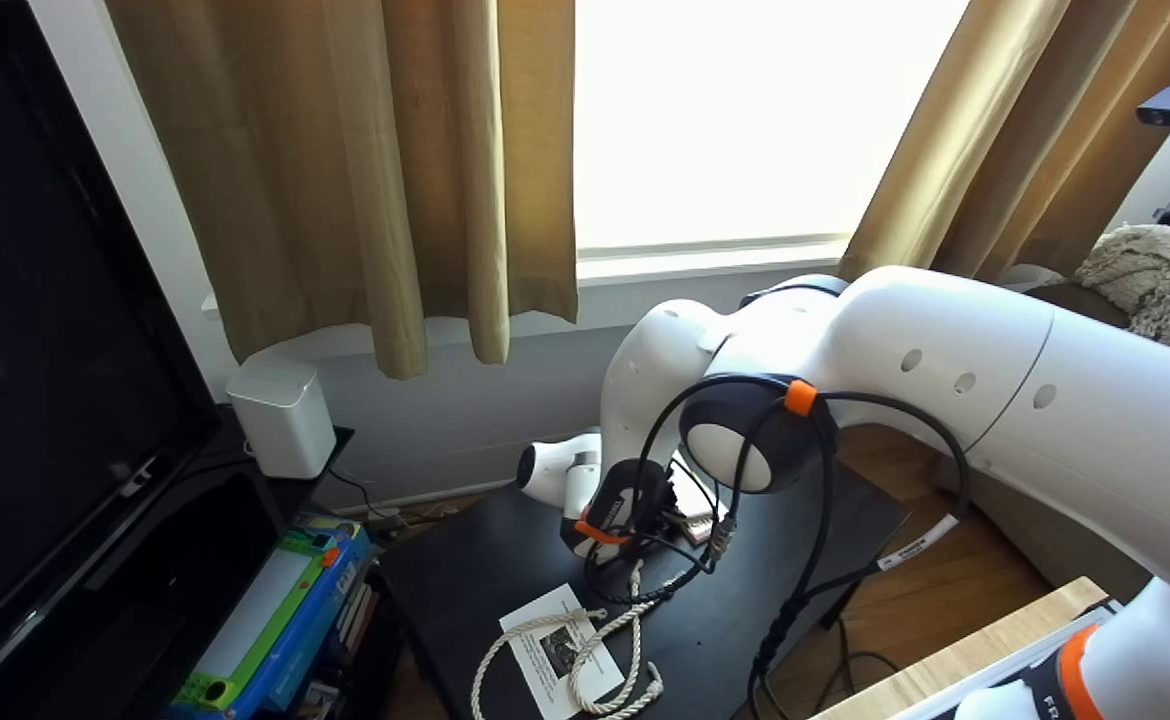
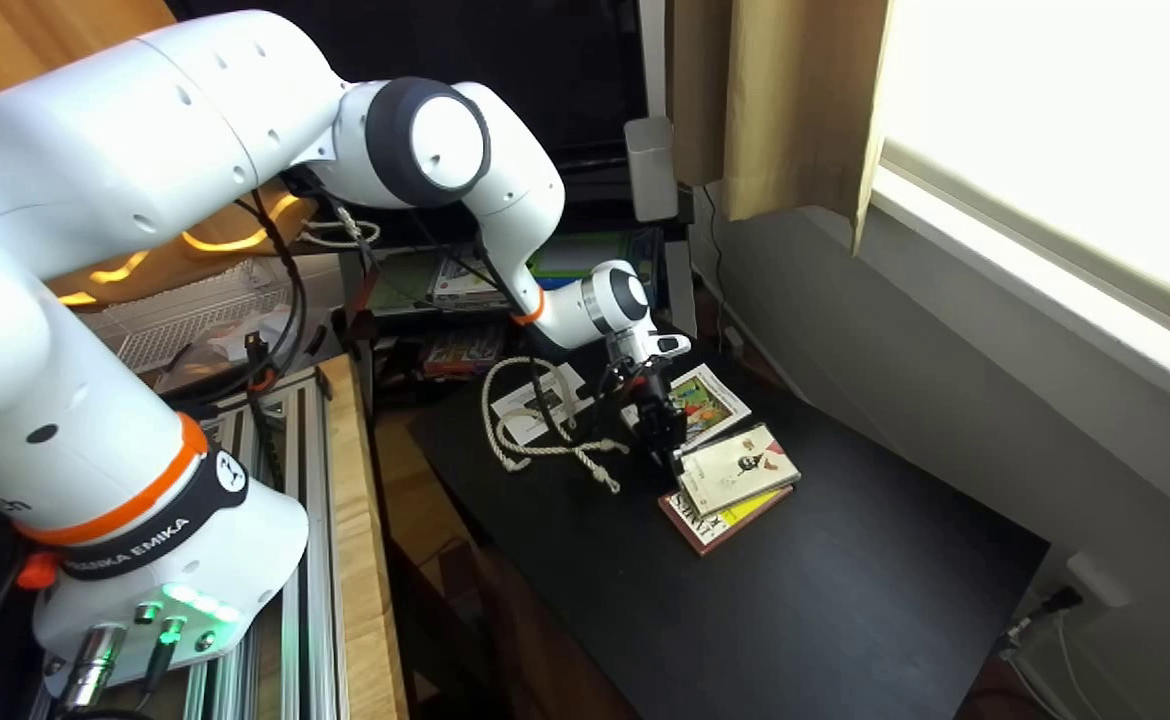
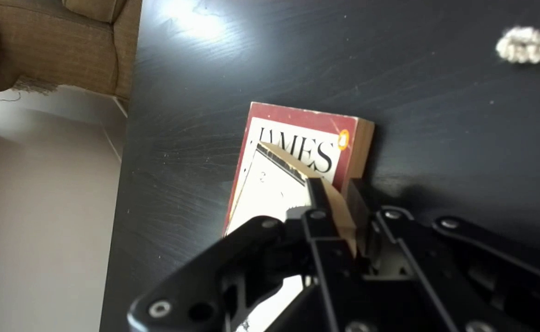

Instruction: Place the top two books on the left side of the table

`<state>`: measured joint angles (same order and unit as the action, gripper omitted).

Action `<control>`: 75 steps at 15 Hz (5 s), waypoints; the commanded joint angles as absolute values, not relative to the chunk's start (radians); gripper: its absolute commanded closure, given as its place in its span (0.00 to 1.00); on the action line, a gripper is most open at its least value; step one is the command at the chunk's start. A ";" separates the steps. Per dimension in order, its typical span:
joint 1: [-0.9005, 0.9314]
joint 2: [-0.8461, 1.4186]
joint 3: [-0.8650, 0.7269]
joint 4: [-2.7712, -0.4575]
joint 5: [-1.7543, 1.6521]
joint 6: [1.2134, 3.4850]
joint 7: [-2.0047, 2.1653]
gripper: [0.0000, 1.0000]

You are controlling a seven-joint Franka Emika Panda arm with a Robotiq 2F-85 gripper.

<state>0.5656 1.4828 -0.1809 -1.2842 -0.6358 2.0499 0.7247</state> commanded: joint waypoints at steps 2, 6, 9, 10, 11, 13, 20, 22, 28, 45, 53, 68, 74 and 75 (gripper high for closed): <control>0.571 1.495 -0.162 -1.257 -0.645 2.018 0.707 0.96; 0.583 1.494 -0.152 -1.229 -0.636 1.993 0.703 0.96; 0.611 1.486 -0.142 -1.216 -0.638 1.980 0.694 0.96; 0.617 1.486 -0.137 -1.207 -0.634 1.973 0.689 0.96; 0.624 1.487 -0.129 -1.196 -0.630 1.962 0.681 0.96; 0.635 1.490 -0.113 -1.174 -0.619 1.934 0.666 0.96; 0.697 1.497 -0.104 -1.120 -0.606 1.763 0.644 0.96; 0.718 1.497 -0.113 -1.120 -0.623 1.733 0.648 0.96; 0.732 1.486 -0.122 -1.155 -0.661 1.743 0.645 0.96; 0.664 1.484 -0.098 -1.178 -0.658 2.047 0.662 0.96; 0.640 1.484 -0.077 -1.175 -0.615 2.049 0.593 0.96; 0.596 1.492 -0.069 -1.124 -0.537 2.146 0.561 0.00; 0.556 1.428 -0.064 -1.185 -0.487 2.171 0.592 0.00; 0.550 1.417 -0.061 -1.196 -0.479 2.175 0.598 0.00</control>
